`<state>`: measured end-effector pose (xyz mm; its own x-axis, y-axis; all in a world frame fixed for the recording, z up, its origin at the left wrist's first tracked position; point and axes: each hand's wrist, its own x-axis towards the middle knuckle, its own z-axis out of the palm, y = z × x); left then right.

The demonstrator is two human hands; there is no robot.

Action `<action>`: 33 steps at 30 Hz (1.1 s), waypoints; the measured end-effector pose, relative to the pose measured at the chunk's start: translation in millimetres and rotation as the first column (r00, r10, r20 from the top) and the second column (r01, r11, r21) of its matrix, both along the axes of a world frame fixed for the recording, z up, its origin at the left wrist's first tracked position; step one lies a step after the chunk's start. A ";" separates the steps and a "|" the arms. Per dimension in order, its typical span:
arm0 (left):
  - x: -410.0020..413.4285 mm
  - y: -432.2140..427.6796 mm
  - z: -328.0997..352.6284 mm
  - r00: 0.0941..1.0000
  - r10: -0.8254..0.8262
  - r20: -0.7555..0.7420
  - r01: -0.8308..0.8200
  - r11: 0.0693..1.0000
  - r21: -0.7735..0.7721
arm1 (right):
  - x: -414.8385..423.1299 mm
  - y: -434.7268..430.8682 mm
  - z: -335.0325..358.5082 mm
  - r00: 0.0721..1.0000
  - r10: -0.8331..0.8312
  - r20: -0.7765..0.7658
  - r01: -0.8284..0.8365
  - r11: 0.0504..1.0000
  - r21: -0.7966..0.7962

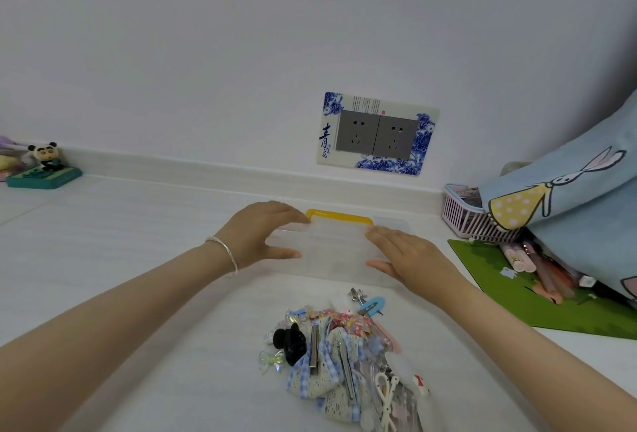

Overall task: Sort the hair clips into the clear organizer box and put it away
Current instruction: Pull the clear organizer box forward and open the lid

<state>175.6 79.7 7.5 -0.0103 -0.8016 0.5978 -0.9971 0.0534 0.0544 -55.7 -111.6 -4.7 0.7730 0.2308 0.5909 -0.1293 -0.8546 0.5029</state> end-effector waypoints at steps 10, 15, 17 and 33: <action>-7.9 4.4 16.0 0.998 -0.012 0.064 0.010 0.999 0.032 | -8.7 13.4 19.0 1.000 -0.025 -0.008 0.026 0.952 0.304; -5.7 -6.9 38.1 0.917 -0.093 -0.387 0.033 0.986 -0.160 | -15.9 10.7 43.7 0.993 -0.071 0.097 -0.004 0.788 0.616; -3.9 -18.2 41.8 0.829 -0.129 -0.544 -0.010 0.969 -0.246 | -17.1 11.8 42.9 0.994 -0.083 0.075 0.009 0.728 0.685; 29.2 -76.5 26.5 0.650 0.498 -0.574 -0.134 0.819 0.558 | 5.5 0.3 30.6 0.880 0.016 -0.475 0.399 0.516 0.758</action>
<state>204.8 3.2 34.0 0.5476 -0.8325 -0.0834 -0.6147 -0.4679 0.6350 -50.2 -111.3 25.9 0.9246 -0.3741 0.0726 -0.3253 -0.8741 -0.3609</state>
